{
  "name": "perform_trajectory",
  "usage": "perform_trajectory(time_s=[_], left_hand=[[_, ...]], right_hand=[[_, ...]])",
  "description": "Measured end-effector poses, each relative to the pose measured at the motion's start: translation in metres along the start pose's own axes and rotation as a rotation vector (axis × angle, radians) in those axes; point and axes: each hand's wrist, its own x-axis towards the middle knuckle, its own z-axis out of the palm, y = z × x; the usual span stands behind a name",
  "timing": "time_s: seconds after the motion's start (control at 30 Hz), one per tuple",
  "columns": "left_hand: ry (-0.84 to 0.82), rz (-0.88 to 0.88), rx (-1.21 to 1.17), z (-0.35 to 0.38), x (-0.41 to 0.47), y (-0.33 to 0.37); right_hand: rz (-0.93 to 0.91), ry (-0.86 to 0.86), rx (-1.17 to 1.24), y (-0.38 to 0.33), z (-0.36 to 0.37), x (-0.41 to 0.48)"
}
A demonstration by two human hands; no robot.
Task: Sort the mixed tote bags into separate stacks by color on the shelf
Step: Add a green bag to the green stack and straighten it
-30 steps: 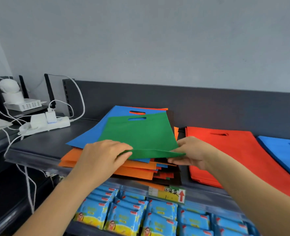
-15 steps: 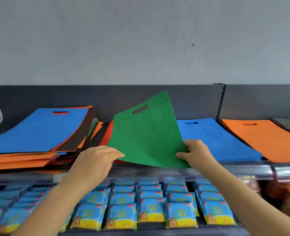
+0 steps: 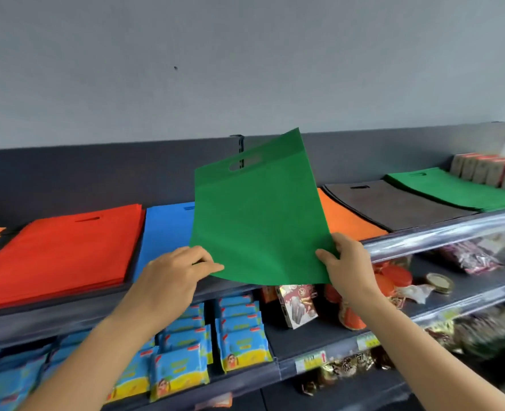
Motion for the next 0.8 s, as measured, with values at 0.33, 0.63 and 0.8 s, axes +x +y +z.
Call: perform_trajectory(time_s=[0.33,0.63,0.8], left_hand=[[0.005,0.185,-0.167,0.08,0.164,0.029],[-0.048,0.409,-0.203,0.166,0.305,0.073],[-0.078,0.45,-0.214,0.196,0.357,0.105]], right_hand=[[0.084,0.155,0.001,0.086,-0.077,0.102],[0.21,0.246,-0.078,0.162,-0.144,0.198],[0.254,0.269,-0.163,0.215,-0.179,0.241]])
